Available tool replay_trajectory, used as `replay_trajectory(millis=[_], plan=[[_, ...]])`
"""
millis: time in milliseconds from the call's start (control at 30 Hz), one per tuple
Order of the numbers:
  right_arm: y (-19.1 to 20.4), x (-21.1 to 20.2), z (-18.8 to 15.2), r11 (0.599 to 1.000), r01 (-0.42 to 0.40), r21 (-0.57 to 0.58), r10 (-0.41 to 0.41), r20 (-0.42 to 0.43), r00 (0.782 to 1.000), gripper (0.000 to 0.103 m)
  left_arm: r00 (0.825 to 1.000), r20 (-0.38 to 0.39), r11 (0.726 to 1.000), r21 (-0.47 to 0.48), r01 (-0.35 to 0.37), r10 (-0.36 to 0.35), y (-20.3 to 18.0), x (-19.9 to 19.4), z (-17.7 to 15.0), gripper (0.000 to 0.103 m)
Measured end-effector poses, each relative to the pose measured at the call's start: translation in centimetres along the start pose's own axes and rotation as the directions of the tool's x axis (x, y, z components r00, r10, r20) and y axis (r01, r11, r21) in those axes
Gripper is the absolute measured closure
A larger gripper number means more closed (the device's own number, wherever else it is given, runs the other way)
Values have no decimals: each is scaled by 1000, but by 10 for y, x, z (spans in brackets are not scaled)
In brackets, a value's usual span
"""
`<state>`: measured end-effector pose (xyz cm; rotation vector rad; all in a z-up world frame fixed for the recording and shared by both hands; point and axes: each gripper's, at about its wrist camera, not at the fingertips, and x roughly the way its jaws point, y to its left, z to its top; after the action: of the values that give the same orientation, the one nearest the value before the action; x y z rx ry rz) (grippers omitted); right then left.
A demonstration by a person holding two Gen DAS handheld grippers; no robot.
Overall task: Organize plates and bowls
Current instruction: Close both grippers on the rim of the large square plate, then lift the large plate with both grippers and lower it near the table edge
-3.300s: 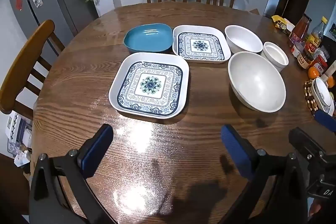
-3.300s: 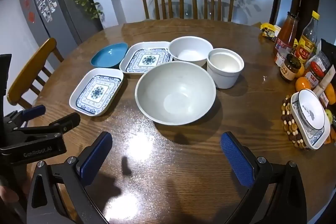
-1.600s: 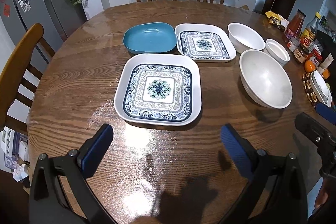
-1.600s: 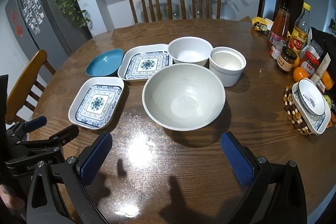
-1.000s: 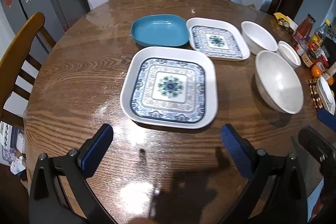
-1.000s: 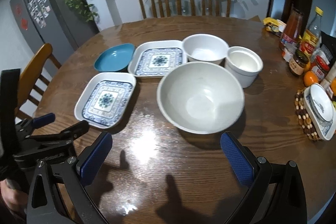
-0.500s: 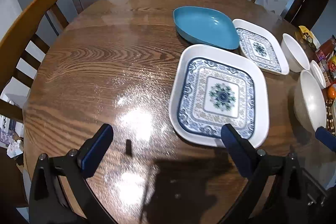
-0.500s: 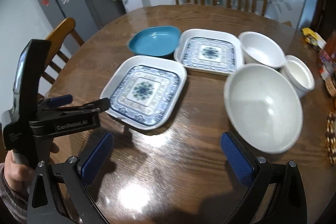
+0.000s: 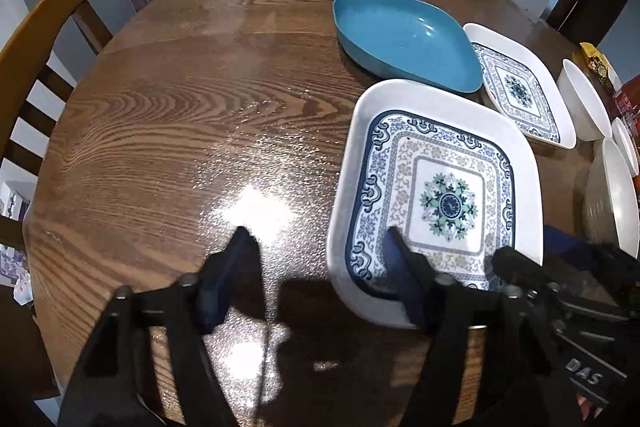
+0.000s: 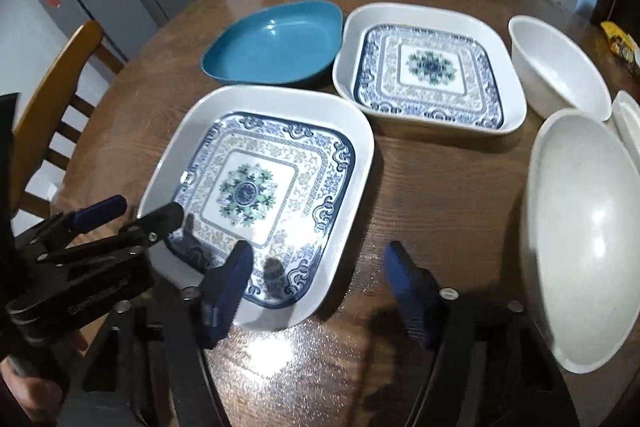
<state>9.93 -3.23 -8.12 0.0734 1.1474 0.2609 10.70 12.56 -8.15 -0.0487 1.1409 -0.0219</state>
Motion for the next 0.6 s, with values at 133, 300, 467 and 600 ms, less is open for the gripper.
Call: replay_trajectory(millis=[133,300,467,600], plan=[[5,3,3,1000,-3,-27,3,-2,1000,66,1000,2,1000,-12,20,-20,2,0,3,70],[7,5,3,999,2,-50,-3,-6,1000,90,1000,5,1000,-17,20,-20,-1,-2,3,80],[14,-9,-2,997,-41,-70,41,-1,999,90,999,39,998,-56,17,-15,15,-25,-16,81],[37,-19,-4,988,-73,-136,75,9,997,90,998,58,993,-118,2,5,40,-47,-37,81]])
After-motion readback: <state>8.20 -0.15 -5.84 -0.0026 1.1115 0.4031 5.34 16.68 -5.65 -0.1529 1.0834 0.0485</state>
